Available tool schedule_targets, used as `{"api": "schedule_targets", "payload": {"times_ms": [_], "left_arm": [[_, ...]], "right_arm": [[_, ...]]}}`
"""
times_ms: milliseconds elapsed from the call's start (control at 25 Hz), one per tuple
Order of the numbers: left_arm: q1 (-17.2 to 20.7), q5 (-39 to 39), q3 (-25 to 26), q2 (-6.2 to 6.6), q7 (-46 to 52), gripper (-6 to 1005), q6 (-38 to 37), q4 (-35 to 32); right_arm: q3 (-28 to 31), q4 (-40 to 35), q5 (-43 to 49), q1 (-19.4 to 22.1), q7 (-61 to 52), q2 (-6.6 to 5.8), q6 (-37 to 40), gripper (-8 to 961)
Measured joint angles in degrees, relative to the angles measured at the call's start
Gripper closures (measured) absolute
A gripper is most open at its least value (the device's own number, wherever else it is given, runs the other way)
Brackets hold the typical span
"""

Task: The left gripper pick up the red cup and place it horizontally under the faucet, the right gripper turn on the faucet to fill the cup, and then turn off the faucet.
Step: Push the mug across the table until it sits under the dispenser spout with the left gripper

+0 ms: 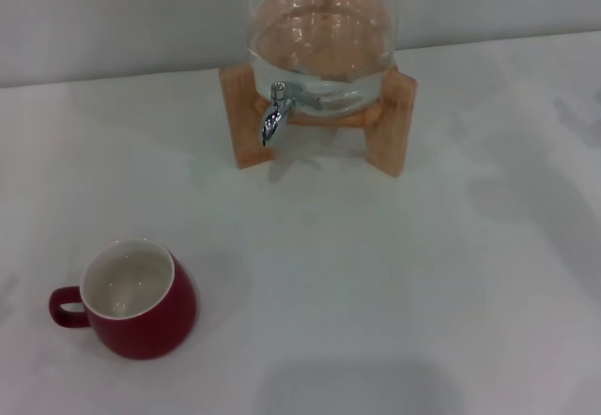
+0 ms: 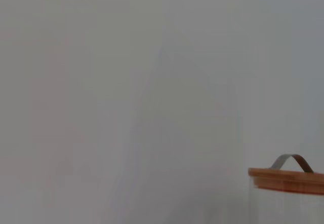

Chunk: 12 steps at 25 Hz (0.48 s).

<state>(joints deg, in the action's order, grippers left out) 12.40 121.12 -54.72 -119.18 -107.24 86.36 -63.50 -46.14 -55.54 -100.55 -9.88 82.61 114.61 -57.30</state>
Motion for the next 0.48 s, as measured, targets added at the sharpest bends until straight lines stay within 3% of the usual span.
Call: {"api": "schedule_targets", "payload": {"times_ms": [320, 480], "left_arm": [[-1.17, -0.77, 0.62, -0.12, -1.48, 189, -0.11, 2.16], [-2.64, -1.13, 0.19, -0.38, -8.52, 189, -1.38, 8.43]], "right_arm": [[0.04, 0.00, 0.01, 0.26, 0.00, 0.00, -0.07, 168], [0.08, 0.00, 0.01, 0.18, 0.00, -0.01, 0.13, 168]]}}
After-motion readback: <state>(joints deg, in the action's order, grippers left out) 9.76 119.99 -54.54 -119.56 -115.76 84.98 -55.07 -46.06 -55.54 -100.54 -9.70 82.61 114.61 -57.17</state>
